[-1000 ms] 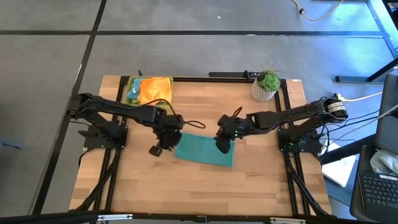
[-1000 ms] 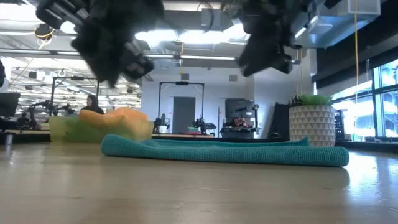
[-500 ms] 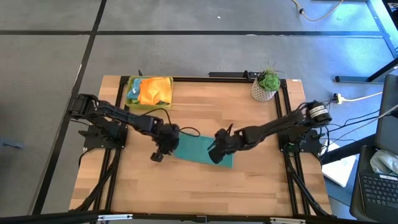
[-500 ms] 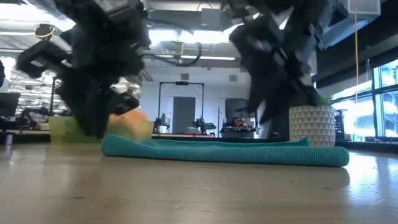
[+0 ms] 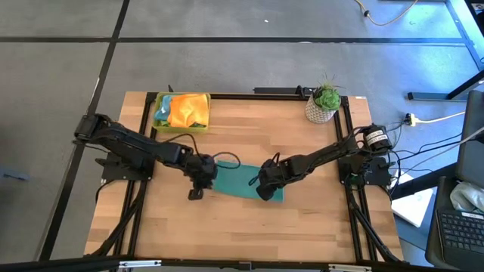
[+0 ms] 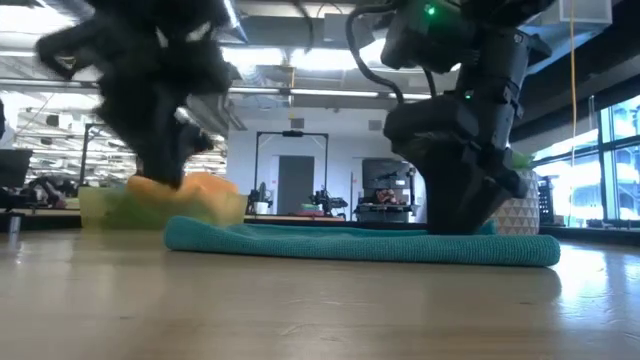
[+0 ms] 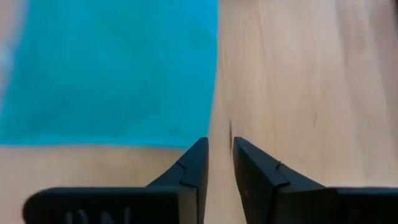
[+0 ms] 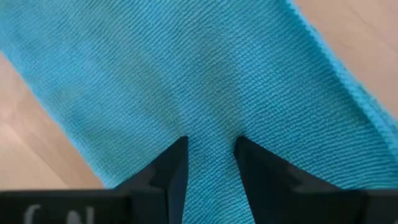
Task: Fold microfiber towels
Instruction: Fold the blue towel
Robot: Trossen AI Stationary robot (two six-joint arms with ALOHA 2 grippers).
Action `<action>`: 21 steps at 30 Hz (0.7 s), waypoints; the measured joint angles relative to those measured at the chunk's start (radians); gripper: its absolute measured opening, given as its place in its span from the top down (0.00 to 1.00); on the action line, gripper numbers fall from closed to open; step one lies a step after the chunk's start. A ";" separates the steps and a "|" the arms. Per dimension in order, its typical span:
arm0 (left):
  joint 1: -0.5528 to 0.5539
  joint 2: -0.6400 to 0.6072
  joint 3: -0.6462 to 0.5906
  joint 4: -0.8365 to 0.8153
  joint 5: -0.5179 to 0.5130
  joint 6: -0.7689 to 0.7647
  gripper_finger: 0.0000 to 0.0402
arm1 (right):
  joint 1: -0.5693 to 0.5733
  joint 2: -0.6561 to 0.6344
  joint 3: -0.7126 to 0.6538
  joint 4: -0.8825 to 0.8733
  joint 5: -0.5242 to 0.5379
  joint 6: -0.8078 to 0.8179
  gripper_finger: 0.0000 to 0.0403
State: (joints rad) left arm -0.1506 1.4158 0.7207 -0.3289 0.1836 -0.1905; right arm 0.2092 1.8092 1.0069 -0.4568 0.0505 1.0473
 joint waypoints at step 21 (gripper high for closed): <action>-0.023 0.183 -0.014 0.365 -0.155 -0.220 0.87 | -0.143 0.008 -0.051 0.000 0.043 -0.478 0.65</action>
State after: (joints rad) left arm -0.1741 1.5993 0.7069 0.0365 0.0289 -0.4100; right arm 0.0660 1.8168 0.9561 -0.4572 0.0933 0.5697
